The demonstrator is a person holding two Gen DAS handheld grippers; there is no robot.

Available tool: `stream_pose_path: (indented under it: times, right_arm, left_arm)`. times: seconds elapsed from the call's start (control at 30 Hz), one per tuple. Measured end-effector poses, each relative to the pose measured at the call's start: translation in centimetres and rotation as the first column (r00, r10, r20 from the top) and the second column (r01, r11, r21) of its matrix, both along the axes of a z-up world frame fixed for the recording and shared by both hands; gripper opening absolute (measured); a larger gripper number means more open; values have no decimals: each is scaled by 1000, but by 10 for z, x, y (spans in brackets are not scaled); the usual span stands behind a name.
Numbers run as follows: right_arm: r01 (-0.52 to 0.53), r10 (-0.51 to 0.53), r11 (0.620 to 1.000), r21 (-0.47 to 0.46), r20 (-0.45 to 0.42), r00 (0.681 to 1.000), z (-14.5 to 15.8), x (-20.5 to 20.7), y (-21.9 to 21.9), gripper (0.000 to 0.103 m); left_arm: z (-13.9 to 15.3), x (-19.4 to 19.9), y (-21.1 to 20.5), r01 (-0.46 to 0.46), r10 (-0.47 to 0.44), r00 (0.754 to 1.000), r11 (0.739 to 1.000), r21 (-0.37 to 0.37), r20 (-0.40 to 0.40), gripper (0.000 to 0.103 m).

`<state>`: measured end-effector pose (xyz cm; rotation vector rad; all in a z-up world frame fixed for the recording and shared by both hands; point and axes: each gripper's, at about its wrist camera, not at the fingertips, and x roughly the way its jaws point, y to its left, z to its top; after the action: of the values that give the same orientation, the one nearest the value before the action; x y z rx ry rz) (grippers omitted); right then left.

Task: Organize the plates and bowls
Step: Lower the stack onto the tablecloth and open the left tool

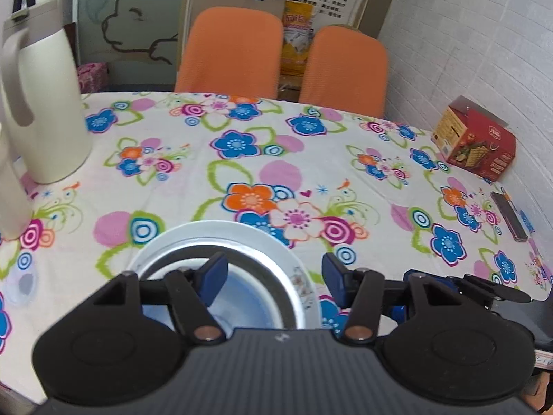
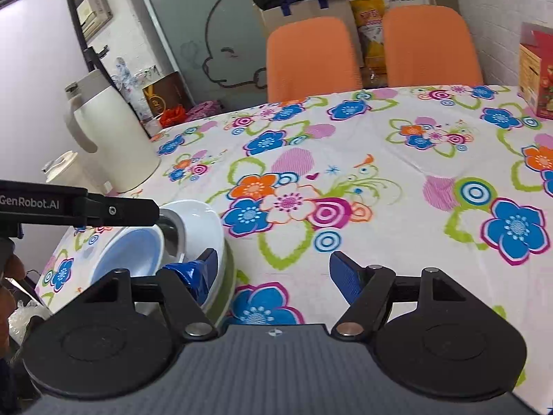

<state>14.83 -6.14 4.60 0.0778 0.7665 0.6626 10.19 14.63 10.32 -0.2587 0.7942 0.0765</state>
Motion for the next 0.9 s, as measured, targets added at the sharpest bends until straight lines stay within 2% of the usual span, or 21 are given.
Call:
stream_pose_path:
  times: [0.13, 0.3, 0.47, 0.57, 0.63, 0.73, 0.9]
  right_arm:
    - [92, -91, 996, -21, 23, 996, -3, 4, -30, 58]
    - [210, -210, 977, -28, 12, 978, -13, 10, -70, 58]
    - [322, -322, 946, -42, 15, 947, -21, 14, -98, 58]
    - [390, -390, 921, -15, 20, 921, -25, 14, -111, 58]
    - [407, -407, 913, 7, 1, 913, -28, 16, -116, 58]
    - [382, -382, 924, -12, -15, 924, -29, 17, -115, 58]
    - [364, -364, 931, 20, -17, 931, -25, 6, -112, 58]
  left_arm:
    - [-7, 13, -36, 41, -41, 999, 999, -1, 7, 55]
    - [-22, 22, -74, 54, -55, 998, 998, 43, 4, 56]
    - [-35, 27, -108, 74, -75, 997, 994, 78, 6, 56]
    - [-42, 27, -122, 71, -72, 997, 995, 72, 12, 57]
    - [-48, 27, -130, 75, -75, 997, 994, 81, -5, 57]
    - [-55, 23, -137, 70, -67, 997, 989, 131, -32, 57]
    - [-64, 7, -137, 55, -47, 998, 982, 183, -46, 57]
